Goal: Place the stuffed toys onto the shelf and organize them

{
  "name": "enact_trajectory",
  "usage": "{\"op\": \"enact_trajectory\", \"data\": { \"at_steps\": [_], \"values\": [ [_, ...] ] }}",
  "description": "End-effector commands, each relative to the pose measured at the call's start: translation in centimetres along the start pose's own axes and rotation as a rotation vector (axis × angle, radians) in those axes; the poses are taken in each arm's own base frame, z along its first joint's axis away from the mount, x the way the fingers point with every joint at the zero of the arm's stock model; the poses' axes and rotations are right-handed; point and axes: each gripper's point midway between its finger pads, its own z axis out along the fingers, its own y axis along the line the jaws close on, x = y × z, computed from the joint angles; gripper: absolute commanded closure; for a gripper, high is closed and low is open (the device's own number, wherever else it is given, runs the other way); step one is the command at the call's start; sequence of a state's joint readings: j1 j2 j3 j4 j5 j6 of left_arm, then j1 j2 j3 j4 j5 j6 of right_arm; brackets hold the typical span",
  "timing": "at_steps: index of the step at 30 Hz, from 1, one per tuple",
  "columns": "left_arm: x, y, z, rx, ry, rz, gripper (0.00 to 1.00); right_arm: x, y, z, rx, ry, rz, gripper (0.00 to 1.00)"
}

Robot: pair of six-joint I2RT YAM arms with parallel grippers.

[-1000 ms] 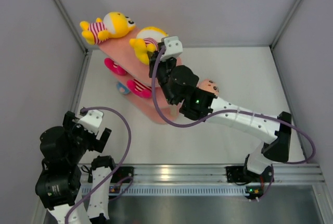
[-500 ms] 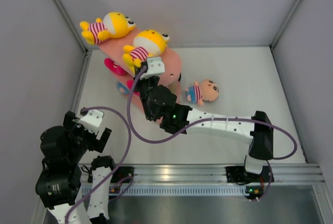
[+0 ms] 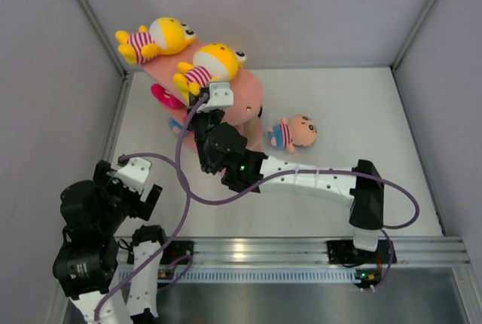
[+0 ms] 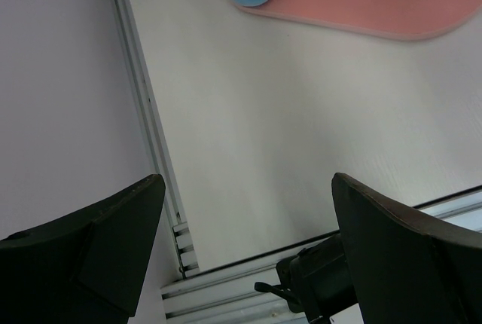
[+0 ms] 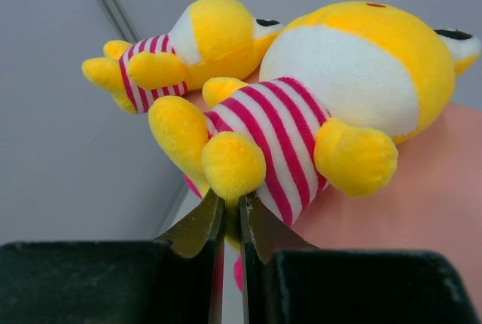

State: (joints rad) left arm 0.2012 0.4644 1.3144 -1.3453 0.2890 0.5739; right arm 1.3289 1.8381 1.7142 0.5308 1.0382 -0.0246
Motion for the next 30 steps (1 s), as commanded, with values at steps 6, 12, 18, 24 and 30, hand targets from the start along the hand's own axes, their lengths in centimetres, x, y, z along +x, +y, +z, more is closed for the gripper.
{"op": "enact_trajectory", "data": {
  "at_steps": [6,12,18,24,30],
  "values": [
    [-0.9,0.5,0.0,-0.023,-0.046,0.013,0.02,0.0,3.0,0.1,-0.070,0.000,0.028,0.96],
    [-0.7,0.4,0.1,-0.021,-0.040,0.017,0.02,-0.3,2.9,0.4,-0.077,-0.003,0.058,0.93],
    [-0.5,0.2,0.3,-0.012,-0.039,0.014,0.02,-1.0,2.8,-0.1,-0.108,-0.009,0.094,0.80],
    [-0.5,0.2,0.2,-0.013,-0.042,0.015,0.02,-3.5,2.7,-0.7,-0.160,-0.031,0.123,0.62],
    [-0.4,0.0,0.4,-0.005,-0.038,0.013,0.02,-6.2,2.2,-2.2,-0.260,-0.054,0.146,0.45]
  ]
}}
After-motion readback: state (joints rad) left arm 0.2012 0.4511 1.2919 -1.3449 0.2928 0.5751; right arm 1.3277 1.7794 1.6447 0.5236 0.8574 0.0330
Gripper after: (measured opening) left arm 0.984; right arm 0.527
